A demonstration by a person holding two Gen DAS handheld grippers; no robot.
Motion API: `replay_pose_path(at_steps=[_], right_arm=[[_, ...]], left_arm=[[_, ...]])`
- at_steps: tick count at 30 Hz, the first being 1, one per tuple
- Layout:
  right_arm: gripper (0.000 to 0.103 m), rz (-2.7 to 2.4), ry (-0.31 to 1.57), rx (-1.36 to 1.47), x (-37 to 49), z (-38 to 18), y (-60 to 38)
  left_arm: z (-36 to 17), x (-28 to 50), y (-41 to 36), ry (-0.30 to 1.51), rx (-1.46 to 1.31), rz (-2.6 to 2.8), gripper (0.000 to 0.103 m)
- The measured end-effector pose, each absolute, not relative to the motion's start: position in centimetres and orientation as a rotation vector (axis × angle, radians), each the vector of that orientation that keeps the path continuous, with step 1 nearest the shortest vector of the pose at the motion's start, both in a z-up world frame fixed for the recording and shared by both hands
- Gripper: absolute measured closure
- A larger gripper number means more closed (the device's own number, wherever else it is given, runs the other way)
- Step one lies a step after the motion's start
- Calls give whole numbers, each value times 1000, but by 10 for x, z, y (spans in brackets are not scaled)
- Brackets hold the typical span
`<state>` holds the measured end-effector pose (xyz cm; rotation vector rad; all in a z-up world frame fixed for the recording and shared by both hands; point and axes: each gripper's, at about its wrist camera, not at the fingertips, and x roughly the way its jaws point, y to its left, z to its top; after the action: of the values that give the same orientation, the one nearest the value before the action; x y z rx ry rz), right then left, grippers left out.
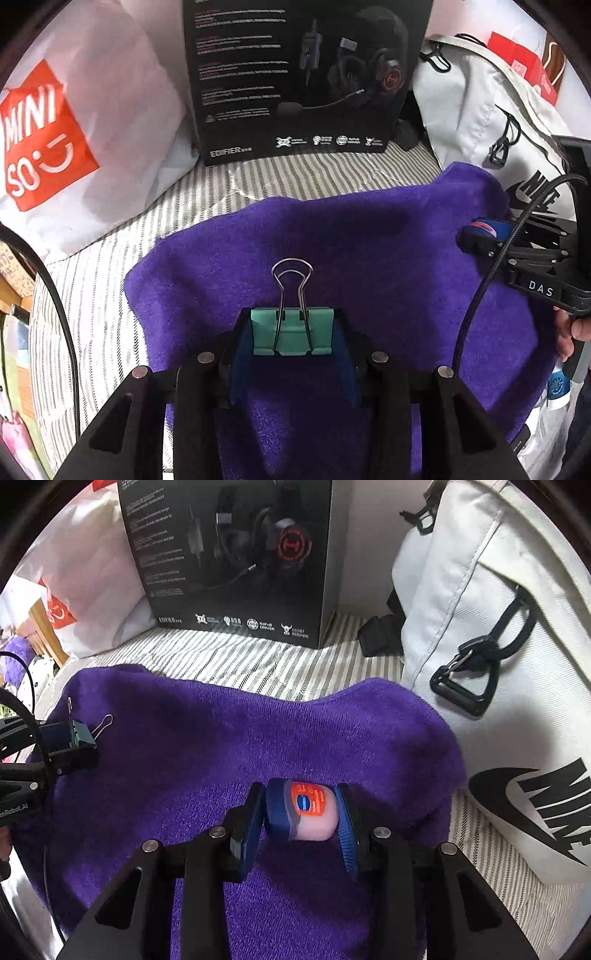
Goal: Organize rigid objects
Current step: 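Carry the clip and jar onto the purple towel and open both tools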
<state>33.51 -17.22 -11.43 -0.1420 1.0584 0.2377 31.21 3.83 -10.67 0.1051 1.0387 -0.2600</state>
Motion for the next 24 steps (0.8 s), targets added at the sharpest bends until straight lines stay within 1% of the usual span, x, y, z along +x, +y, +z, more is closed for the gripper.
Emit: replay_pose_path(at_steps=[6, 8, 9, 10, 12, 13, 19, 23, 24], right_arm=[[65, 259, 1070, -151, 339, -117, -169], [63, 268, 1081, -146, 341, -117, -170], [54, 276, 1089, -141, 342, -117, -170], [42, 285, 1100, -134, 343, -117, -170], [33, 282, 1111, -131, 340, -116, -172], [33, 280, 1105, -129, 337, -114, -174], [33, 277, 1075, -80, 305, -91, -188], [32, 269, 1045, -103, 267, -67, -192], [31, 277, 1035, -98, 252, -60, -194]], left_arm=[[-110, 317, 31, 1050, 142, -243, 64], [-111, 317, 29, 1050, 158, -239, 63], [-111, 317, 28, 1051, 166, -232, 61], [-111, 316, 28, 1053, 169, -227, 59], [-112, 315, 29, 1064, 175, -198, 42], [-113, 313, 29, 1068, 171, -194, 41], [-110, 290, 28, 1085, 154, -191, 41], [-94, 262, 22, 1043, 205, -166, 41], [-85, 247, 21, 1021, 220, -170, 41]])
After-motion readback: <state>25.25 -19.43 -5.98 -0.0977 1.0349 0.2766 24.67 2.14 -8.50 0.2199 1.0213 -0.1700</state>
